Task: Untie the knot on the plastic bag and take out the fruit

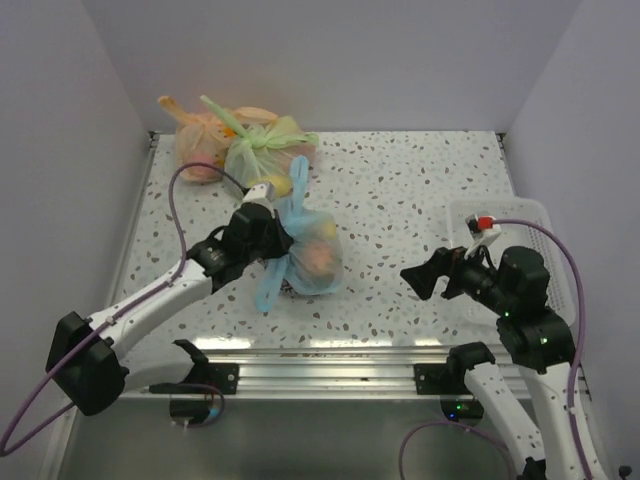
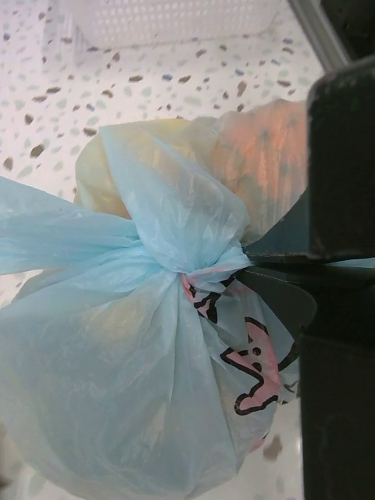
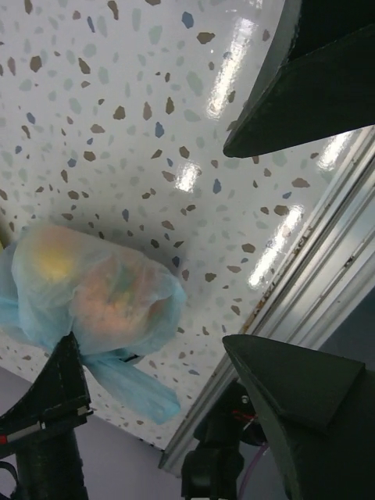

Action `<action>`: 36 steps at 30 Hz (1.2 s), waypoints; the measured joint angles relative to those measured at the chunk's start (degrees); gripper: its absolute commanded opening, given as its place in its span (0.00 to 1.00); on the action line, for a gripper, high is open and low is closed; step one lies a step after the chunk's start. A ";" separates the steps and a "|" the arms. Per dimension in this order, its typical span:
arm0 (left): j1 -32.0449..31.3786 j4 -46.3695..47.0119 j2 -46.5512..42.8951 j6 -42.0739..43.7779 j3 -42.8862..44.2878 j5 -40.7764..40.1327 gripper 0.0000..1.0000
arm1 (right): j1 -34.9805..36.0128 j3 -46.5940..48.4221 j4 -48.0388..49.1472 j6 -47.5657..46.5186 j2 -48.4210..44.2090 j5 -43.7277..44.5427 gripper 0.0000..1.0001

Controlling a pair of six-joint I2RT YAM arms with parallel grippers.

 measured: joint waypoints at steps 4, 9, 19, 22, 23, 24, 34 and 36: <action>-11.28 2.78 0.42 -7.15 -3.93 -3.17 0.00 | 0.00 -2.25 2.03 0.11 3.30 -2.49 0.99; -22.99 6.62 2.36 -14.97 -8.61 -7.28 0.40 | 0.17 -5.66 5.68 0.11 6.10 -3.69 0.99; -27.45 3.15 2.16 -15.58 -1.05 -13.14 0.86 | 14.71 -11.76 10.62 1.73 11.32 2.25 0.99; -27.12 -0.33 -2.51 -14.45 0.00 -15.96 0.86 | 20.52 -11.72 12.94 2.58 15.47 6.25 0.99; -26.80 -1.62 -4.07 -14.10 0.11 -16.48 0.86 | 22.71 -11.67 13.77 2.89 16.98 8.00 0.99; -26.03 -2.58 -5.42 -13.53 0.13 -16.63 0.85 | 25.00 -11.56 14.51 3.10 18.75 9.44 0.99; -16.59 -6.69 -7.41 -7.80 -2.73 -9.53 0.84 | 42.12 -6.05 20.52 4.33 33.79 25.00 0.74; -16.59 -6.60 -6.14 -6.91 -2.78 -7.93 0.83 | 42.82 -6.05 22.10 4.44 35.15 26.56 0.73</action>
